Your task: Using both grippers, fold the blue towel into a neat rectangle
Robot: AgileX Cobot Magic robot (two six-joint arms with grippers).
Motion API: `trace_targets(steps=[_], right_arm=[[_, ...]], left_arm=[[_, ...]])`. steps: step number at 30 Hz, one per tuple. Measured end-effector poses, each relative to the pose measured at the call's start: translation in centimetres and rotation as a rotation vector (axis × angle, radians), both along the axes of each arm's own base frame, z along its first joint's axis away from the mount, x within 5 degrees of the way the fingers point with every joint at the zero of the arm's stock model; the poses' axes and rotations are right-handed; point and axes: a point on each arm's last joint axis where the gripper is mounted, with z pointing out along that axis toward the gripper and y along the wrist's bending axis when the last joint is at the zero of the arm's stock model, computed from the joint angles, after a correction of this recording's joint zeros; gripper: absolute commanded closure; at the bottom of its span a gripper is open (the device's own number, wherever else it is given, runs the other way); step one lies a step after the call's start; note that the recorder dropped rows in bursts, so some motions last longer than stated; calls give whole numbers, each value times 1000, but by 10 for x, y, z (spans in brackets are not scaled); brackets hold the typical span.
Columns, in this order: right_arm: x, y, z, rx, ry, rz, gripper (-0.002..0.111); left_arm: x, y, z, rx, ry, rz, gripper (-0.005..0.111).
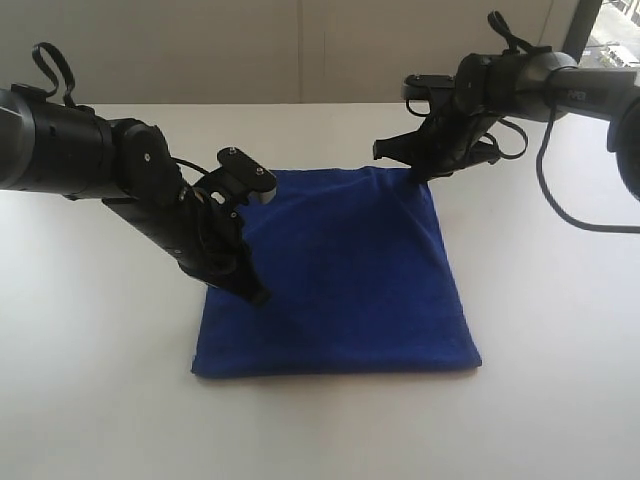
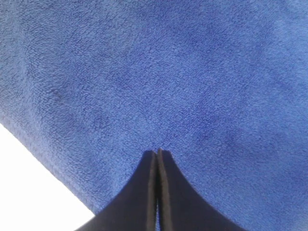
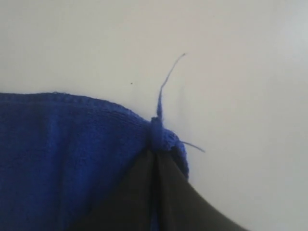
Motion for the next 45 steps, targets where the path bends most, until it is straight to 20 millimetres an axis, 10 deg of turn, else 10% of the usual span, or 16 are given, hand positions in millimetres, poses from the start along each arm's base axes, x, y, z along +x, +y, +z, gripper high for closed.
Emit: trace_targets(steps=[20, 27, 33, 37, 45], right_arm=[[0, -5, 10, -83, -29, 37, 108], [0, -5, -4, -90, 3, 40, 73], [-11, -7, 23, -102, 68, 47, 80], [-40, -9, 81, -144, 145, 131, 108], [-125, -11, 98, -93, 142, 166, 108]], left_arm=[[0, 0, 0, 0, 0, 0, 107], [0, 0, 0, 0, 0, 1, 107], [-1, 1, 10, -15, -23, 1, 107], [-12, 6, 46, -63, -57, 9, 107], [-26, 14, 42, -19, 62, 40, 107]])
